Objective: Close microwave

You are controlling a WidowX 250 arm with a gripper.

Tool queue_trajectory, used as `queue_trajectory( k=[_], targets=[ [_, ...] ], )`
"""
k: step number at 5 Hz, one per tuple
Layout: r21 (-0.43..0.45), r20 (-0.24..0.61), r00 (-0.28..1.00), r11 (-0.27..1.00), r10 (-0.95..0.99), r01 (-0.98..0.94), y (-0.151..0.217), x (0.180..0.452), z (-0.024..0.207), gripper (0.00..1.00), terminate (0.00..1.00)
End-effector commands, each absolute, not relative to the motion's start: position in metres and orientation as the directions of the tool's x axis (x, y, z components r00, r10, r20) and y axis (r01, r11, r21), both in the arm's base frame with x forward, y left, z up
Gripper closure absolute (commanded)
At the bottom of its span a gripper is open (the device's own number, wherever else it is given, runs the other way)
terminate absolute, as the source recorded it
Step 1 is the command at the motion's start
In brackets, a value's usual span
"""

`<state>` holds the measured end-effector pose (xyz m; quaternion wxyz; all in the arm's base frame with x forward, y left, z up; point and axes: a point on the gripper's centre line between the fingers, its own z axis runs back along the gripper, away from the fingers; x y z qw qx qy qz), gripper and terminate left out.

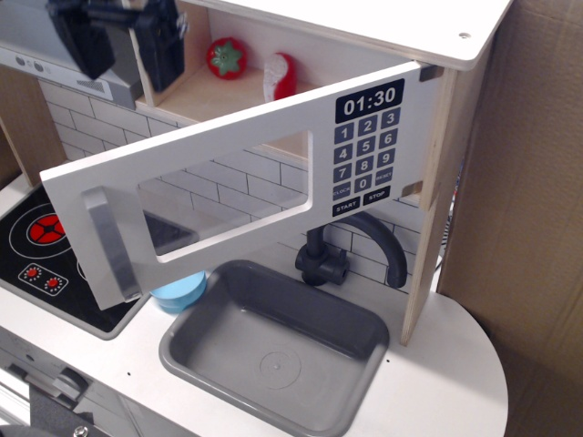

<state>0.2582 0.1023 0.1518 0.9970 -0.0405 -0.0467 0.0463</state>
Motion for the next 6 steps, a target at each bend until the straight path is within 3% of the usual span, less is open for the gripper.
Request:
queue_trajectory(
  k=[1,3,4,6],
  targets=[
    [-0.087,0.206,0.979,0.996,-0.011,0.029,0.076,0.261,0.175,0.0,0.0],
    [0.009,0.243,0.962,0.992,-0.123,0.125,0.046,0.258,0.165,0.0,0.0],
    [0.071,0.249,0.953,0.985,-0.171,0.158,0.046,0.259,0.158,0.0,0.0],
    [0.093,0.224,0.959,0.984,-0.171,0.154,0.056,0.259,0.141,0.0,0.0]
  ],
)
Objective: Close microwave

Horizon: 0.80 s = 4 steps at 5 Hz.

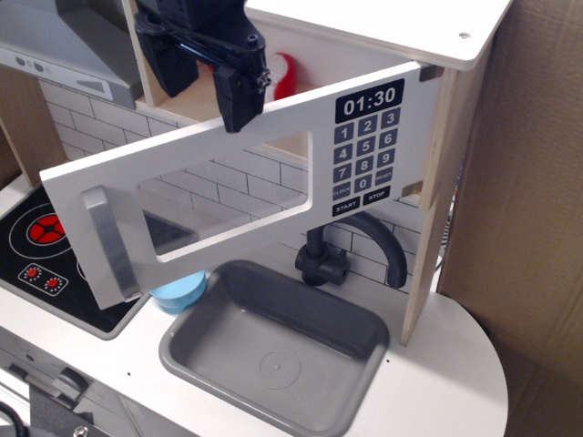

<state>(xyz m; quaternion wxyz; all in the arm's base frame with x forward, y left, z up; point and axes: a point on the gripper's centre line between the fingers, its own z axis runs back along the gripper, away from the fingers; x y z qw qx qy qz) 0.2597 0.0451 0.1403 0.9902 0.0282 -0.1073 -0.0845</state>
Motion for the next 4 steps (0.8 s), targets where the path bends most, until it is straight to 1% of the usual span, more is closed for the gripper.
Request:
queue_trajectory(
  k=[1,2,3,4],
  targets=[
    [0.103,0.233,0.961,0.987,-0.148,0.127,0.069,0.264,0.138,0.0,0.0],
    [0.144,0.233,0.962,0.983,-0.143,0.112,0.088,0.271,0.143,0.0,0.0],
    [0.193,0.222,0.966,0.977,-0.133,0.09,0.101,0.272,0.162,0.0,0.0],
    [0.235,0.218,0.975,0.972,-0.039,-0.013,0.089,0.255,0.182,0.0,0.0]
  ],
)
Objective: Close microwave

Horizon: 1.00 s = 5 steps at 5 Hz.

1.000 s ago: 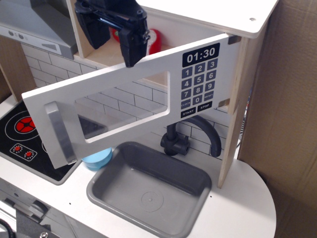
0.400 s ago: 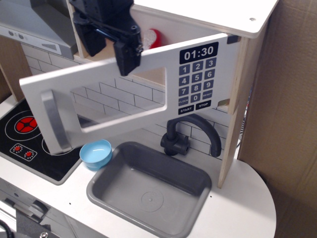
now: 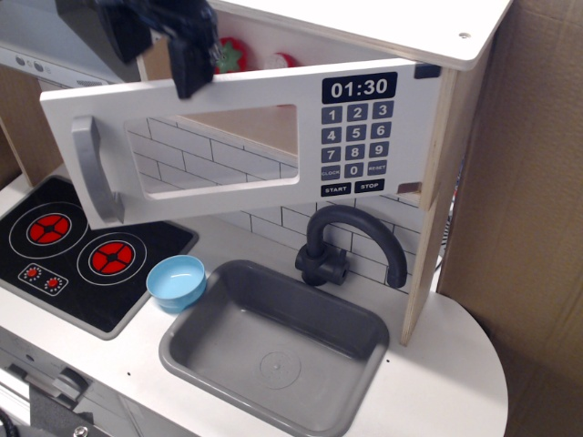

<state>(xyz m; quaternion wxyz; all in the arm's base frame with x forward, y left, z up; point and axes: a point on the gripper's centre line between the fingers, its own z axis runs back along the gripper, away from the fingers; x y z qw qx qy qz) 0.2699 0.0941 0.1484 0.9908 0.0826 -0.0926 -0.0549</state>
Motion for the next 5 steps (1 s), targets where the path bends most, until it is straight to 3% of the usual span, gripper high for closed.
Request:
queue_trajectory(
  k=[1,2,3,5],
  targets=[
    [0.131,0.182,0.973,0.977,0.14,-0.165,0.065,0.233,0.168,0.0,0.0],
    [0.044,0.135,0.966,0.973,0.219,-0.226,0.037,0.223,0.137,0.0,0.0],
    [0.012,0.129,0.955,0.963,0.266,-0.269,0.024,0.225,0.107,0.0,0.0],
    [0.028,0.148,0.967,0.976,0.208,-0.214,0.047,0.261,0.07,0.0,0.0]
  ],
)
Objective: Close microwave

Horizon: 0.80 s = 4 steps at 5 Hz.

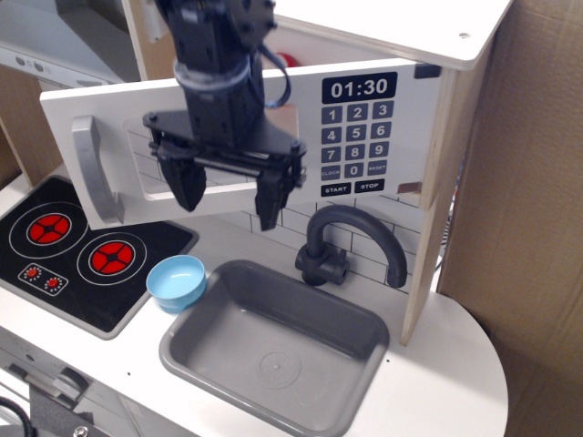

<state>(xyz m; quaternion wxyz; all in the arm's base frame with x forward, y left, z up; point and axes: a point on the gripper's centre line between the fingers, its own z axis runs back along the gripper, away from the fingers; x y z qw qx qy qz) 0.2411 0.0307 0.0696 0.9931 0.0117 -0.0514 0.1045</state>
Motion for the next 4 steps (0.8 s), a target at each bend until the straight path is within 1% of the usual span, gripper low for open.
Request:
queue_trajectory(
  k=[1,2,3,4],
  targets=[
    [0.067,0.181,0.963,0.974,0.202,-0.217,0.063,0.279,0.069,0.0,0.0],
    [0.094,0.28,0.944,0.974,0.175,-0.208,0.078,0.297,0.072,0.0,0.0],
    [0.099,0.374,0.909,0.967,0.184,-0.237,0.09,0.313,0.068,0.0,0.0],
    [0.086,0.491,0.845,0.953,0.212,-0.29,0.097,0.324,0.067,0.0,0.0]
  ],
)
